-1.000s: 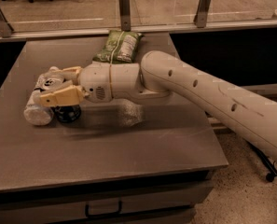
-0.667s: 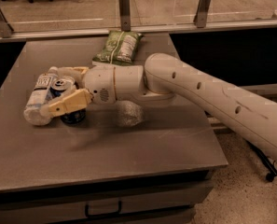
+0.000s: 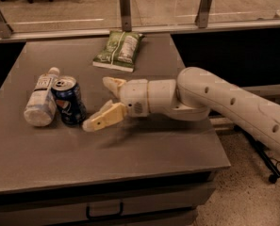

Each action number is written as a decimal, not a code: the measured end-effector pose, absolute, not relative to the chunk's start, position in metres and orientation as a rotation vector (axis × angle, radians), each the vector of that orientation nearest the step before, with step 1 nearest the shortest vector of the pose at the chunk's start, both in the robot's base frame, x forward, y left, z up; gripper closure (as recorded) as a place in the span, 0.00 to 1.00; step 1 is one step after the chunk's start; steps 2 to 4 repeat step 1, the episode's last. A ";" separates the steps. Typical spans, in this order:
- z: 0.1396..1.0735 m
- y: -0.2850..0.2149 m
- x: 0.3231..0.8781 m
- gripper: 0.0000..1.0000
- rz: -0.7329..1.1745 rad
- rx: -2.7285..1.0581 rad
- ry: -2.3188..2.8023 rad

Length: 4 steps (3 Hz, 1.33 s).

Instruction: Move pepsi can near blue plastic bottle

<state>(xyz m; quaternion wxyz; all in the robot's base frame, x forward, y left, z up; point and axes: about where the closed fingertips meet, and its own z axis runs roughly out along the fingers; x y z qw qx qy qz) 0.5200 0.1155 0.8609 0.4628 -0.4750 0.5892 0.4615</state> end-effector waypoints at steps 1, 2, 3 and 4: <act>0.859 0.110 0.522 0.00 1.127 -1.162 1.457; 0.859 0.110 0.522 0.00 1.127 -1.162 1.457; 0.859 0.110 0.522 0.00 1.127 -1.162 1.457; 0.859 0.110 0.522 0.00 1.127 -1.162 1.457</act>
Offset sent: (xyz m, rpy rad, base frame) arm 0.0000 0.0000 0.0000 0.0000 0.0000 0.0000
